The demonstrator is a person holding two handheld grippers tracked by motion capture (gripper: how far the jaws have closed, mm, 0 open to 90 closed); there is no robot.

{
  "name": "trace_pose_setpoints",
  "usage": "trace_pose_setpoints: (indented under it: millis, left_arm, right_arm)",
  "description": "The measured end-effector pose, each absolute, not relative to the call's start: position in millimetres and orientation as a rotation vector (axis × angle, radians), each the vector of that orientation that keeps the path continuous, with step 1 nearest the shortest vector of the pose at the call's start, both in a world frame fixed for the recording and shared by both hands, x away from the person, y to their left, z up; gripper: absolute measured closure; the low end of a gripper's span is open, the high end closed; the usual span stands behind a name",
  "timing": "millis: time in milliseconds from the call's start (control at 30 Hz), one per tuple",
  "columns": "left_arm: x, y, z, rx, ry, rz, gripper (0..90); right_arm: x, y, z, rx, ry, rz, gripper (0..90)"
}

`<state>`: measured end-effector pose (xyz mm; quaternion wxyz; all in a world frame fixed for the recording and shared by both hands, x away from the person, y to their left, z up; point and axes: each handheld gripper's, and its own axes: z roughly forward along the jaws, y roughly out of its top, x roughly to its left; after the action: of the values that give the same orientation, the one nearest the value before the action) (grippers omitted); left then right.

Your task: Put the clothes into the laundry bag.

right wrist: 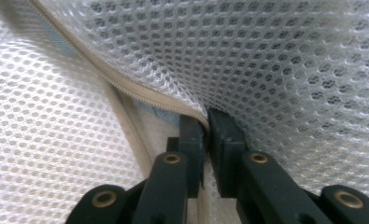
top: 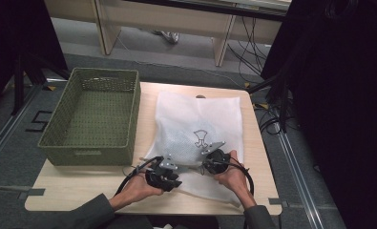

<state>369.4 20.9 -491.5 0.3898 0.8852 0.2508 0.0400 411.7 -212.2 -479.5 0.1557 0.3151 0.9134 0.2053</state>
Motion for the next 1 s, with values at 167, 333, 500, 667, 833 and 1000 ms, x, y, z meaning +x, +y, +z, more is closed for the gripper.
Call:
trace_pose_setpoints:
  millis: [167,333,500,667,833,1000]
  left_arm:
    - [375,31,-490,2.251,0.685,0.183,67.4]
    - [375,36,-492,2.231,0.74,0.218,67.6]
    - [379,40,-492,2.233,0.746,0.259,64.1]
    - [382,35,-498,2.244,0.772,0.296,63.6]
    - [392,27,-505,2.237,0.786,0.373,76.3]
    - [401,14,-509,2.199,0.793,0.471,87.0]
  right_arm:
    - [406,-213,-473,0.862,2.614,0.614,76.7]
    - [392,-210,-462,0.774,2.566,0.693,69.4]
    - [379,-199,-450,0.699,2.517,0.713,64.9]
    - [372,-181,-449,0.586,2.537,0.743,65.1]
    - [374,-172,-449,0.556,2.57,0.688,85.6]
    - [373,-175,-446,0.612,2.622,0.743,87.7]
